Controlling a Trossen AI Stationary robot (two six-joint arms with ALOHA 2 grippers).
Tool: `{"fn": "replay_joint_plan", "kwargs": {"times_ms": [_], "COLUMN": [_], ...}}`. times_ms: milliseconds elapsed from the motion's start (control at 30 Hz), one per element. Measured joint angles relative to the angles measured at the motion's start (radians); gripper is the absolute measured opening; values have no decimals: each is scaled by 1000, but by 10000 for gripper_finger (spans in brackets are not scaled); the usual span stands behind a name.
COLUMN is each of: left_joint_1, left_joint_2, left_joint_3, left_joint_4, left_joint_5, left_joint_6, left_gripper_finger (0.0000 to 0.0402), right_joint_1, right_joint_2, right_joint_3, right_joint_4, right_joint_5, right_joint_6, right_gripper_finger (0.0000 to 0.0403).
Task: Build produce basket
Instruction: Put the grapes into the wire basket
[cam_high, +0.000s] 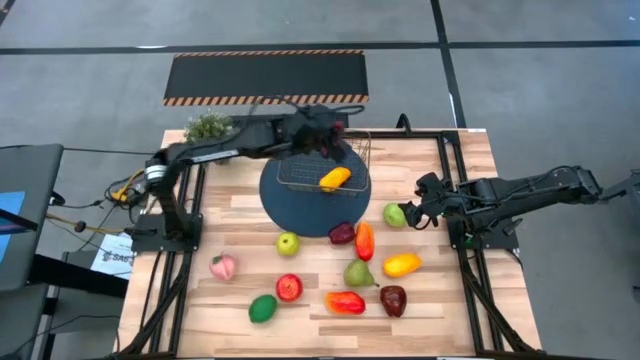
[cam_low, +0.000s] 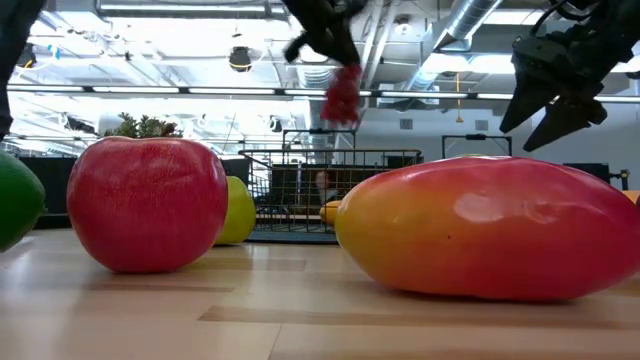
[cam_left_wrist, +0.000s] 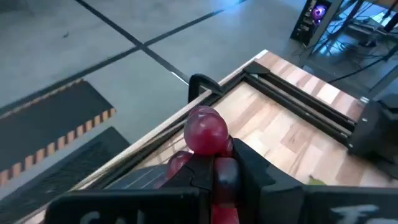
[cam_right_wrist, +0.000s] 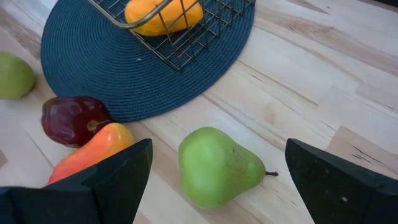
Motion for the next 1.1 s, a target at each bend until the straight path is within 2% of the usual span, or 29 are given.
{"fn": "replay_joint_plan", "kwargs": {"times_ms": [167,600,867,1000,1100], "left_joint_1": [11,46,95,117,121], "left_joint_2": [118,337,417,432,432], "left_joint_3": [0,0,0,0,0], "left_joint_4": [94,351,375,419,421], "left_joint_5": [37,36,52,121,103], "left_joint_6": [-75,-96,-112,-116,-146], "left_gripper_finger": [12,12,12,12,21], "right_joint_1": [0,0,0,0,0], "right_joint_2": [0,0,0,0,0], "right_joint_3": [0,0,0,0,0], "right_joint_4": [1,20,18,17,15], "right_joint_5": [0,0,0,0,0], "right_joint_6": [0,-26,-26,-27,-27], "right_gripper_finger": [385,385,385,385,385]}}
